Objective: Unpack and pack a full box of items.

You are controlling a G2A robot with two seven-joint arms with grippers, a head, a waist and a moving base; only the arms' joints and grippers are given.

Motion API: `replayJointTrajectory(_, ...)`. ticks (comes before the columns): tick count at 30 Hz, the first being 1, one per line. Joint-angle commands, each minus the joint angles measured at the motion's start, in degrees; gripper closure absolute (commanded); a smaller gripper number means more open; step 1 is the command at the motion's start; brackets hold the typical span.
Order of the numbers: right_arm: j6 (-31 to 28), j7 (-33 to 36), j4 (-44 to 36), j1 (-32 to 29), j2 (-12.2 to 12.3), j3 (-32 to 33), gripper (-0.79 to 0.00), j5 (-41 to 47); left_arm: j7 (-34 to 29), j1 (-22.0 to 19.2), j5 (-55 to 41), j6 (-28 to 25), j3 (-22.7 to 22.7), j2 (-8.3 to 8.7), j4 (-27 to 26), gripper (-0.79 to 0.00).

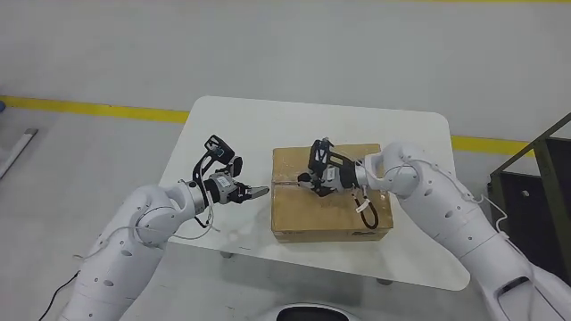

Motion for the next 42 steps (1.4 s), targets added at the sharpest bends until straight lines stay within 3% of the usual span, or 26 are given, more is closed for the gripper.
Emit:
replayJointTrajectory(1,0.17,0.04,0.31,0.01,-0.11,-0.15,0.0,0.05,0.0,0.0,0.0,0.0,0.0,0.0,0.0,-0.785)
replayJointTrajectory(18,0.3,0.4,2.65,0.05,-0.42,-0.08,0.0,-0.56,0.0,0.0,0.0,0.0,0.0,0.0,0.0,-0.785)
replayJointTrajectory(42,-1.14,0.55,-4.58,-4.82,2.97,7.45,0.0,0.14,0.0,0.0,0.0,0.0,0.0,0.0,0.0,-0.785)
